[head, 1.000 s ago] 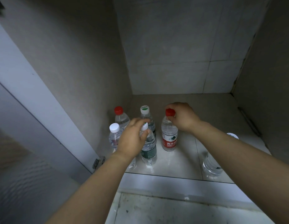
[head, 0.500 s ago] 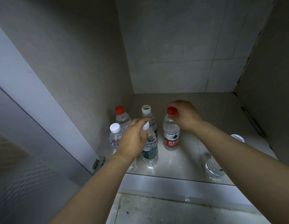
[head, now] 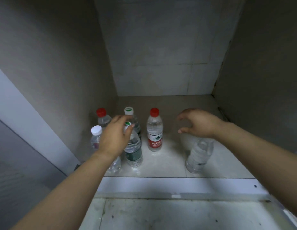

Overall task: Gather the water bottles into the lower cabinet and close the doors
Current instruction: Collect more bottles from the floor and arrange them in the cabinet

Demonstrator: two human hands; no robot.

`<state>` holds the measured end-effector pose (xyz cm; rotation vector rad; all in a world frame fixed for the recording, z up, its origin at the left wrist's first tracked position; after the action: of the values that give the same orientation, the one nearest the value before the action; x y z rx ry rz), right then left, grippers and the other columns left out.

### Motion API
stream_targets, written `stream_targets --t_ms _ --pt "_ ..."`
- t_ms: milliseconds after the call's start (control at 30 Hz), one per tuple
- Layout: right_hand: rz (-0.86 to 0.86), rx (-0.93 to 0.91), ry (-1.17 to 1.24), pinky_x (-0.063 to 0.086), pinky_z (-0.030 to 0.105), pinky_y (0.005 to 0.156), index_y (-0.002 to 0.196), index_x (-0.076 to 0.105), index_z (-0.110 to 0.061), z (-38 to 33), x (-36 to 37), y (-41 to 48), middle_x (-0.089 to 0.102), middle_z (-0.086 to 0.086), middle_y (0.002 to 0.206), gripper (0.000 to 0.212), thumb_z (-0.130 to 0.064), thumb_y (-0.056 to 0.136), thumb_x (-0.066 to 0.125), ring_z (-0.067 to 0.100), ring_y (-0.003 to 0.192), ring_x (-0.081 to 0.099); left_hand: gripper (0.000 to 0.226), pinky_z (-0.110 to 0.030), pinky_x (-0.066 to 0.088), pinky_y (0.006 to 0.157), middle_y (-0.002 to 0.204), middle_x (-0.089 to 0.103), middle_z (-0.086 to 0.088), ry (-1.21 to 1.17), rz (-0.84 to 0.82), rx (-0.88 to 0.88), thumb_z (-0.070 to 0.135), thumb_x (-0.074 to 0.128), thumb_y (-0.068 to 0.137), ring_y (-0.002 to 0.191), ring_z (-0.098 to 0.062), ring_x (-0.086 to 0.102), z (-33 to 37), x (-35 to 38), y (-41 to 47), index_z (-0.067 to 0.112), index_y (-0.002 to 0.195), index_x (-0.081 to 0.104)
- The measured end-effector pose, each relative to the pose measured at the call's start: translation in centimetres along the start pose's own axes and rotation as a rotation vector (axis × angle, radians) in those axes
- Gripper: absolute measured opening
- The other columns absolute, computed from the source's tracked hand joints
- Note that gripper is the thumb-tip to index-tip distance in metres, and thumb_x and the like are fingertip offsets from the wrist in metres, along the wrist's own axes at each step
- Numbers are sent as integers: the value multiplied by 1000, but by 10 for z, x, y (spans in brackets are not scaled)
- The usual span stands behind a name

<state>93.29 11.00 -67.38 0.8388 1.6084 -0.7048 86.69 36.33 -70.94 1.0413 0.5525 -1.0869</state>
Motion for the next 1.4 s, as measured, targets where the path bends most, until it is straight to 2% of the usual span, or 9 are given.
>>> stream_targets --t_ms 233,400,500,767,1033,1133,1200,1267,1400 --pt "-70 114 -88 45 33 91 126 54 -18 16 1 -38 55 5 127 50 -38 82 65 24 113 53 24 -32 41 77 116 58 -12 0 -18 -54 15 57 88 95 -32 59 10 2 -3 13 112 62" --pt "-26 166 -5 44 25 74 101 66 -16 21 5 -51 65 5 105 27 -30 79 71 19 91 58 28 -32 43 83 124 54 -10 19 -49 -26 14 58 88 97 -31 60 8 -1 -10 15 115 61" --pt "16 152 69 44 24 72 91 69 -17 14 5 -52 69 4 97 17 -24 76 74 13 81 57 30 -33 43 84 124 54 -10 21 -60 -35 13 59 87 102 -31 58 6 -4 -10 13 117 58" --pt "95 85 194 49 24 81 97 72 -16 -26 12 -7 72 1 100 24 -18 73 74 15 91 64 31 -33 46 85 119 59 -4 2 -71 -78 17 61 86 106 -25 57 -5 -14 -12 17 117 60" --pt "190 63 298 41 21 71 100 70 -12 -56 34 28 71 7 101 27 -22 75 74 19 91 63 29 -31 44 81 117 60 -6 -29 -38 -105 22 58 88 103 -25 57 -5 -8 -7 16 116 59" --pt "192 -13 362 35 10 72 102 68 -10 -59 36 29 67 3 106 31 -16 73 76 16 93 61 28 -35 48 78 115 61 -6 -27 -25 -106 24 58 89 99 -27 59 -5 -2 -10 15 115 58" --pt "189 -52 379 31 2 67 104 68 -10 -57 37 27 62 0 106 35 -13 71 77 10 84 53 28 -36 48 78 115 61 -6 -32 -7 -101 24 58 89 99 -26 59 -8 0 -12 15 115 58" --pt "186 -68 398 33 5 68 105 67 -11 -54 40 25 62 2 107 37 -11 69 77 6 82 49 28 -33 48 78 115 61 -5 -38 10 -95 25 58 89 99 -25 59 -10 2 -14 15 115 58" --pt "207 -42 428 40 15 72 106 65 -15 -52 44 25 67 1 104 37 -13 71 77 5 81 53 27 -33 48 78 114 61 -4 -57 23 -88 25 57 89 98 -24 60 -11 5 -14 16 115 58"
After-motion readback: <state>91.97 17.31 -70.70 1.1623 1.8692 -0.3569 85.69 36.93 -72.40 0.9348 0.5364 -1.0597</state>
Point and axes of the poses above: each hand's wrist, its own y-axis towards the middle knuckle, its own x-axis out of the palm, z = x × y, the point moved 2 cm from there along y, towards the middle knuckle
